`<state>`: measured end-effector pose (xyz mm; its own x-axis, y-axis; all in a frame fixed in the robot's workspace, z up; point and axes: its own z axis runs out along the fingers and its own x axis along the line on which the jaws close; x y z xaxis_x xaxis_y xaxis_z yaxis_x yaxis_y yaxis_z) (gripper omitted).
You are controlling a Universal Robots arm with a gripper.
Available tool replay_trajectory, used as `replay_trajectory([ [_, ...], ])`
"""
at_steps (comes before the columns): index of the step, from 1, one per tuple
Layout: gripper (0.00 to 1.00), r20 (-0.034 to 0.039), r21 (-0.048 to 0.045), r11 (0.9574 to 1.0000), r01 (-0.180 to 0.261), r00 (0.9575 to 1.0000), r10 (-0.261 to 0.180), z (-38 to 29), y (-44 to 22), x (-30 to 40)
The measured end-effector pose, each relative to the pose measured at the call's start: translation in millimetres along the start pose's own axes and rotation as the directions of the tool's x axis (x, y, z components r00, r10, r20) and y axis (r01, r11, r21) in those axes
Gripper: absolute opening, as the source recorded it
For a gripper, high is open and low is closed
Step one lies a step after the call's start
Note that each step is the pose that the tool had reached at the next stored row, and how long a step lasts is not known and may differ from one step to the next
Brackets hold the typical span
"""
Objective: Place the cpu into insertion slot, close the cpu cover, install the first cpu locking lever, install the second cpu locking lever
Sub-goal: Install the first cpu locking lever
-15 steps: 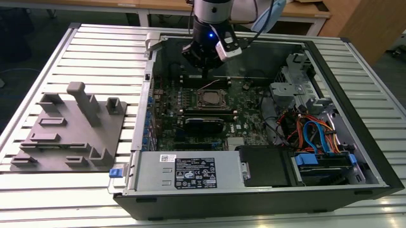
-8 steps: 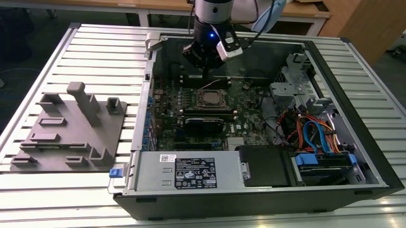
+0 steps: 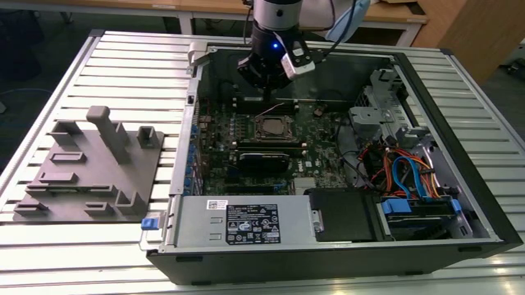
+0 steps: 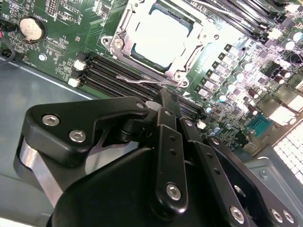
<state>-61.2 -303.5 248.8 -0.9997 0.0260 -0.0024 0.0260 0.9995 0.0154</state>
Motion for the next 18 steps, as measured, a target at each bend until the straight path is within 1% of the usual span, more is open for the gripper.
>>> replay_trajectory([
  [11,0.10,0.0000,0.0000,1.0000,0.000,1.0000,0.000,0.0,0.1,-2.7],
  [18,0.10,0.0000,0.0000,1.0000,0.000,1.0000,0.000,0.1,0.0,0.8],
])
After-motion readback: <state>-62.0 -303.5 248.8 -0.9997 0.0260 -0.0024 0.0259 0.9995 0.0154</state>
